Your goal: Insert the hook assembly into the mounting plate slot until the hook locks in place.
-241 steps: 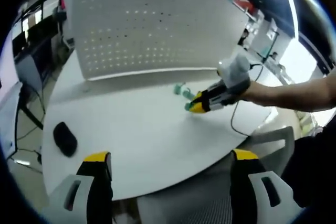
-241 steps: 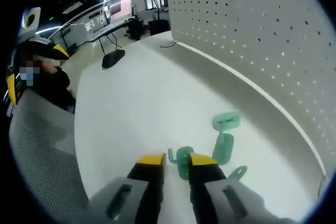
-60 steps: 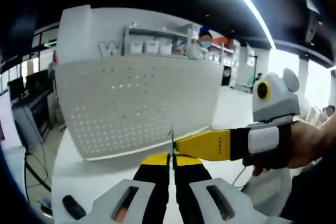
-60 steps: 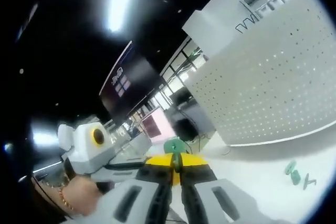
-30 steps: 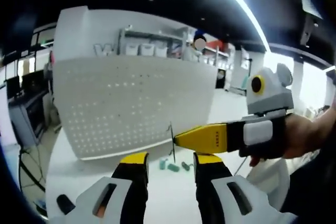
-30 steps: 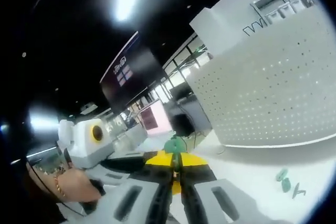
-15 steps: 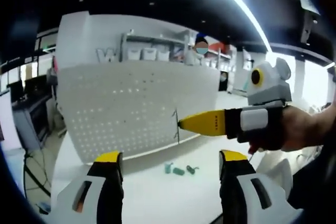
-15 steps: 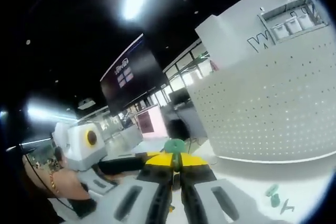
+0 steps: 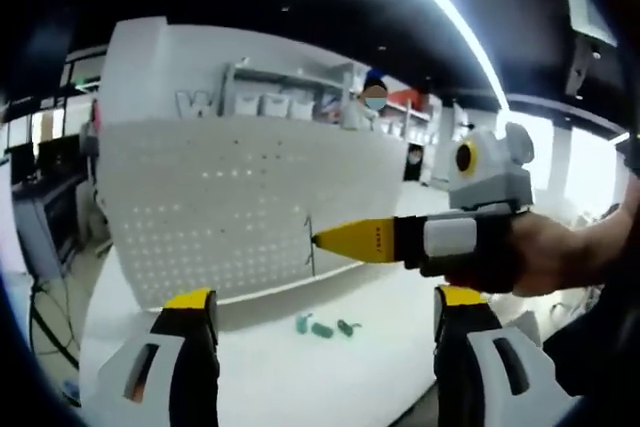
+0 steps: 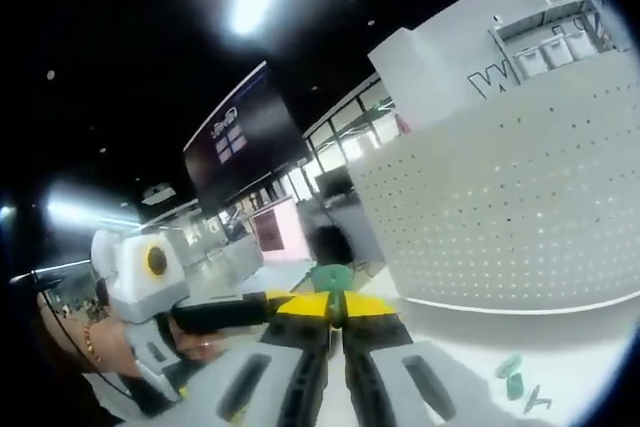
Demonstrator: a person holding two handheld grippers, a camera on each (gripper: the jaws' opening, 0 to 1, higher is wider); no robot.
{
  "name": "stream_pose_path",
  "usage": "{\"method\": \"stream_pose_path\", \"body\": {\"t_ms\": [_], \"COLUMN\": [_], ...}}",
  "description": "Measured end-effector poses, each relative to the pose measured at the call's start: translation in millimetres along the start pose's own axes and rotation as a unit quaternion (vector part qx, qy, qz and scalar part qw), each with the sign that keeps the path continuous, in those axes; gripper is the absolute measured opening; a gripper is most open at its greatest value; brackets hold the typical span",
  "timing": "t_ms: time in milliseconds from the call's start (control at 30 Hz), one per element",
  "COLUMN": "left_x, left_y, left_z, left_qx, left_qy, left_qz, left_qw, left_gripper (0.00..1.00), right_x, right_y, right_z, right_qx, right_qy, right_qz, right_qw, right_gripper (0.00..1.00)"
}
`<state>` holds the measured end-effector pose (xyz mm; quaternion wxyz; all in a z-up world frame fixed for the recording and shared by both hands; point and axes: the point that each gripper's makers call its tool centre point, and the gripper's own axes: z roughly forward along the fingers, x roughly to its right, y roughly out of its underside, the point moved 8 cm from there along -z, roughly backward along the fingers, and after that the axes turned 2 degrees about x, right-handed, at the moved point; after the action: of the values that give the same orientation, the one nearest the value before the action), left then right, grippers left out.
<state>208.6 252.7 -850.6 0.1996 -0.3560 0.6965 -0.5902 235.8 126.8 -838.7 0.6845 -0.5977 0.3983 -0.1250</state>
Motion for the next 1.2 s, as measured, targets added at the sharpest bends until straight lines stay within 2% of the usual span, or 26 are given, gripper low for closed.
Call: {"method": "stream_pose_path", "body": {"t_ms": [333, 567, 633, 700, 1000, 1133, 1200], "left_x": [0.0, -3.5, -8.6, -12.2, -18.2, -16.6, -12.7], "left_y": [-0.8, 1.2, 4.9, 8.1, 10.0, 11.4, 9.7], "left_z": [3.7, 4.7, 4.0, 2.9, -1.4, 2.5, 5.9], "left_qx": [-0.003, -0.006, -0.012, -0.018, -0.018, -0.02, -0.015], "left_qy": [0.008, 0.007, 0.002, -0.003, -0.009, -0.004, 0.006], "left_qz": [-0.01, -0.015, -0.018, -0.022, -0.027, -0.035, -0.043], "left_qw": [0.9999, 0.9998, 0.9998, 0.9996, 0.9994, 0.9992, 0.9989], "left_gripper": [0.97, 0.96, 0.93, 0.96, 0.96, 0.96, 0.98], "right_x": [8.2, 20.2, 26.1, 32.2, 58.3, 73.8, 85.5], "right_y": [-4.3, -11.4, -18.8, -21.3, -38.2, -52.4, -60.1], "right_z": [3.6, 7.4, 7.5, 6.0, 21.3, 29.4, 30.1], "right_qx": [0.007, 0.03, 0.062, 0.063, 0.087, 0.103, 0.111], "right_qy": [0.015, 0.054, 0.072, 0.094, 0.136, 0.16, 0.185], "right_qz": [-0.007, -0.022, -0.033, -0.046, -0.065, -0.083, -0.108], "right_qw": [0.9998, 0.9978, 0.995, 0.9926, 0.9847, 0.9784, 0.9704], "right_gripper": [0.0, 0.0, 0.0, 0.0, 0.0, 0.0, 0.0]}}
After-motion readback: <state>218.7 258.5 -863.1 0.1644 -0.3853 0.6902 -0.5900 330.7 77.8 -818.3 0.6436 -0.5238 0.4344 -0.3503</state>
